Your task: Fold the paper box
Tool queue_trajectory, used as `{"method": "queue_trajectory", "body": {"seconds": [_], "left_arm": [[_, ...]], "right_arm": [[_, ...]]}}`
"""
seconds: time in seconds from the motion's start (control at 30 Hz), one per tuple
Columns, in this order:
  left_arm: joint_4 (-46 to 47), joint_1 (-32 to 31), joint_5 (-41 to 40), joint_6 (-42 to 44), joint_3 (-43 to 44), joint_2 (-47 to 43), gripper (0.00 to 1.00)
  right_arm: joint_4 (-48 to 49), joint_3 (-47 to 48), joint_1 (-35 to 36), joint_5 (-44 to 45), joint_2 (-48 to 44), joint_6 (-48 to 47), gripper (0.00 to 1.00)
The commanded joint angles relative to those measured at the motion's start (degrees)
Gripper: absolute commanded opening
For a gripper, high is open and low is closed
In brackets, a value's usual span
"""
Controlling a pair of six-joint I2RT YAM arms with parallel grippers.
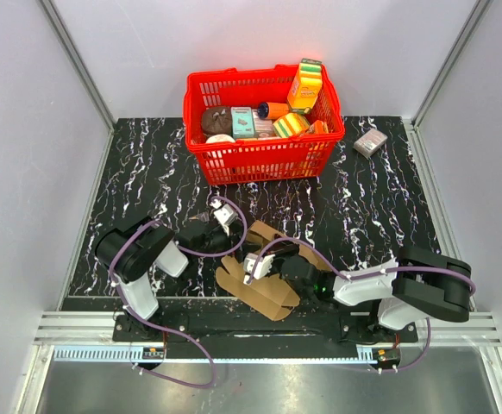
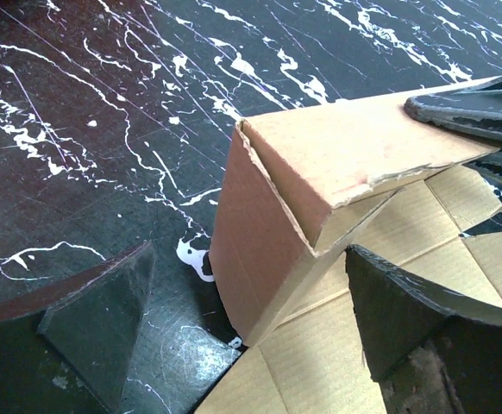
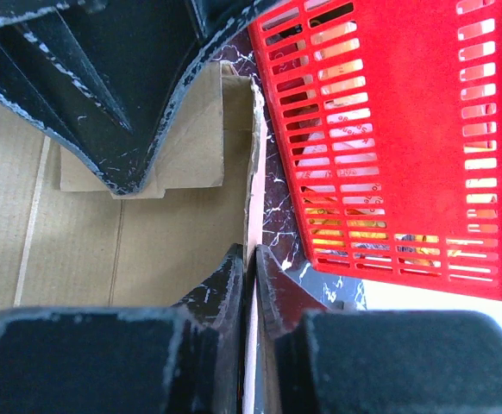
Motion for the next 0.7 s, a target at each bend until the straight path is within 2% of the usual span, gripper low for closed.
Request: {"method": "queue_trajectory", "body": {"seconds": [0.0,0.3,0.67], "left_arm": [[14.44,-0.65,-1.86,0.28,1.24,1.18,0.95],[15.85,-0.65,-2.12,0.19,1.85,2.15,0.82],[16.64,-0.65,-2.91,-0.33,1.07,1.80,0.72]], "right_arm": [[-2.14,0.19,1.11,-2.66,-1.88,3.71,0.15],[-5.57,-0.25,1.29,-5.03,-4.77,7.14,0.20],[-8.03,-0.42,1.37,-7.05,-6.88,8.81,0.23]]}}
